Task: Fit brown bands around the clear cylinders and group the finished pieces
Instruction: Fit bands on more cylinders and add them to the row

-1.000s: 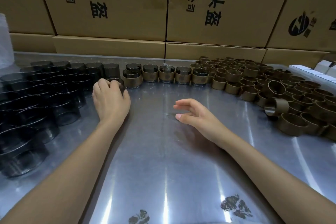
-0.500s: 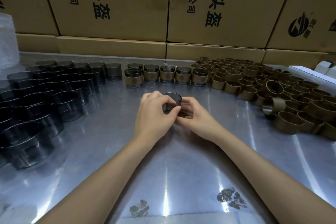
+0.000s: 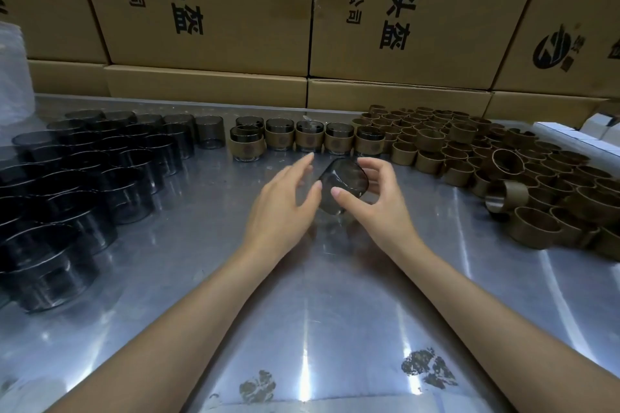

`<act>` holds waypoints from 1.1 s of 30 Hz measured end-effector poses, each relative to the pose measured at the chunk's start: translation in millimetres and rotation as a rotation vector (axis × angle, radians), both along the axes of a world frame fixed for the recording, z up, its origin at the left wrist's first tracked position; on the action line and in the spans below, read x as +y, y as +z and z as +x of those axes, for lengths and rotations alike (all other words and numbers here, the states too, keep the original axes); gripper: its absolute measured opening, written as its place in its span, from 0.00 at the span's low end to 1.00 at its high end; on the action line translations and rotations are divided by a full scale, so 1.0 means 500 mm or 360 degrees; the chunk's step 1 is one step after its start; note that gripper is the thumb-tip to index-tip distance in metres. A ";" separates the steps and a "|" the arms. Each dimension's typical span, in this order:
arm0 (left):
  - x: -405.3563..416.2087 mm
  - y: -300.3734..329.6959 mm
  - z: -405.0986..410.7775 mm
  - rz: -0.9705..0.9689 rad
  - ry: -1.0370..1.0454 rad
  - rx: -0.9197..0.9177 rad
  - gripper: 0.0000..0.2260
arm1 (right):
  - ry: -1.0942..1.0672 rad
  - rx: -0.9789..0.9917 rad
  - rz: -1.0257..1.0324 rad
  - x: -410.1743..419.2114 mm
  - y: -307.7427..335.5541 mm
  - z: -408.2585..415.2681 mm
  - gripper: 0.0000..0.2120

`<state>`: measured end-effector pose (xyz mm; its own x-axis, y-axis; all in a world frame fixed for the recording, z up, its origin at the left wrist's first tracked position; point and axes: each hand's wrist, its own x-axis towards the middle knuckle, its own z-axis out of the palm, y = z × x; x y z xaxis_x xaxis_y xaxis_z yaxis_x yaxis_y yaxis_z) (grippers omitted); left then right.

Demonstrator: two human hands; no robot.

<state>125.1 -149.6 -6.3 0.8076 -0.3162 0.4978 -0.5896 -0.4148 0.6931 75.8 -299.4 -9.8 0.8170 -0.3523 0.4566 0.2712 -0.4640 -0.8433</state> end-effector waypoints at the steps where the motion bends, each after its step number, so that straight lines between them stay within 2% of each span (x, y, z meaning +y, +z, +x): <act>1: -0.001 -0.001 0.001 0.0047 -0.0039 -0.0050 0.20 | -0.0023 0.0014 -0.0021 0.000 0.000 0.000 0.28; 5: -0.002 -0.005 0.004 0.0152 -0.0128 -0.0031 0.20 | -0.0088 0.0127 -0.0115 -0.003 -0.003 0.003 0.30; 13: -0.001 -0.007 0.011 0.0121 -0.0150 0.0129 0.18 | -0.0005 0.0361 -0.0159 -0.006 -0.006 0.011 0.33; 16: 0.002 -0.008 0.014 0.0116 -0.0160 0.0141 0.17 | 0.0024 0.0316 -0.0057 -0.014 0.006 0.004 0.29; 18: 0.004 -0.009 0.018 0.0114 -0.0142 0.0156 0.16 | -0.0266 0.0206 -0.0222 -0.040 0.023 -0.004 0.25; 21: 0.008 -0.007 0.020 0.0127 -0.0126 0.0156 0.16 | -0.1035 0.0344 -0.0853 -0.114 0.045 -0.026 0.23; 24: 0.009 -0.006 0.021 0.0121 -0.0126 0.0148 0.16 | -0.1447 0.0565 -0.0993 -0.173 0.052 -0.049 0.20; 27: 0.009 -0.006 0.020 0.0147 -0.0125 0.0137 0.15 | -0.1606 0.0746 -0.0946 -0.203 0.056 -0.058 0.22; 31: 0.012 -0.008 0.022 0.0184 -0.0132 0.0119 0.15 | -0.1647 0.1114 -0.0854 -0.229 0.058 -0.062 0.25; 33: 0.013 -0.008 0.024 0.0197 -0.0130 0.0110 0.15 | -0.1645 0.1144 -0.0878 -0.230 0.054 -0.061 0.23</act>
<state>137.2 -143.0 -10.2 0.8076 -0.4378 0.3951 -0.5776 -0.4519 0.6798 45.2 -414.4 17.2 0.4102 -0.8515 0.3265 -0.8131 -0.5036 -0.2920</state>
